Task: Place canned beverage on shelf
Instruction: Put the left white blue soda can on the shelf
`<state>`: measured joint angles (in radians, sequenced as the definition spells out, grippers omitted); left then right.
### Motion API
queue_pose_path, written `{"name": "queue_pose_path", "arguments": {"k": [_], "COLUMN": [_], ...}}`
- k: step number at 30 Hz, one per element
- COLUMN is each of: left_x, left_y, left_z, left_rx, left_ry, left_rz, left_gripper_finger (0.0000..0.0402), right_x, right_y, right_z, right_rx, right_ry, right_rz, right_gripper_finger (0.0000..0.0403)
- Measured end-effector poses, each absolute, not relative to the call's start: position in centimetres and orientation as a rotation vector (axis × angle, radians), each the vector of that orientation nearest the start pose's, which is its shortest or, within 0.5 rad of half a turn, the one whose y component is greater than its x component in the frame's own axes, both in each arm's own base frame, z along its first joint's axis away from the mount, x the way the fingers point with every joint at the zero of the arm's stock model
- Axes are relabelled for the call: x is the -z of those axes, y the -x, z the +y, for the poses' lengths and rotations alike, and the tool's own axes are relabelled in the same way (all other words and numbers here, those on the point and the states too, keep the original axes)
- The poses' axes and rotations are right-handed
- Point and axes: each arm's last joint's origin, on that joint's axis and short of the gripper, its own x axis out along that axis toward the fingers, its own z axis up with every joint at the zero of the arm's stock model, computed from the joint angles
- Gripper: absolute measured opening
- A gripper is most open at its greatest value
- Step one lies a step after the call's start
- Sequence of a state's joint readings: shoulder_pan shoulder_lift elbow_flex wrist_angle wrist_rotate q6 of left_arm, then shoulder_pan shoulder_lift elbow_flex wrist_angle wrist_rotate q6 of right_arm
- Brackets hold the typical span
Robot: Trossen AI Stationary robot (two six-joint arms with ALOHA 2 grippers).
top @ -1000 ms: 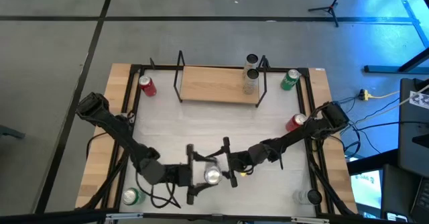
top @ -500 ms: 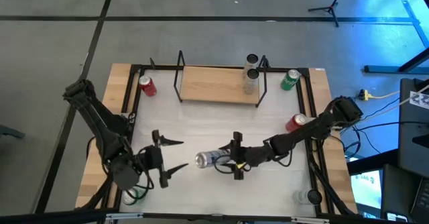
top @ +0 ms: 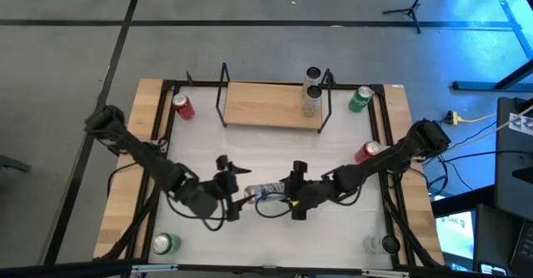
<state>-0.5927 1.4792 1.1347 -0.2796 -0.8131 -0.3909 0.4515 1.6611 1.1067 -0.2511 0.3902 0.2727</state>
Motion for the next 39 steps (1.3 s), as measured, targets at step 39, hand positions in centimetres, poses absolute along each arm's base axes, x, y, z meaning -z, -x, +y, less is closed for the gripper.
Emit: {"name": "queue_pose_path", "arguments": {"k": [39], "left_x": [-21.8], "left_y": [-30.3], "left_z": [-16.4], "left_rx": [-0.321], "left_ry": [-0.112], "left_rz": [0.677], "left_gripper_finger": [0.0339], "right_x": [-25.9], "right_y": [-31.6], "right_z": [14.5], "right_rx": [-0.051], "right_ry": [-0.008], "right_rz": [0.859], "right_gripper_finger": [0.0247]}}
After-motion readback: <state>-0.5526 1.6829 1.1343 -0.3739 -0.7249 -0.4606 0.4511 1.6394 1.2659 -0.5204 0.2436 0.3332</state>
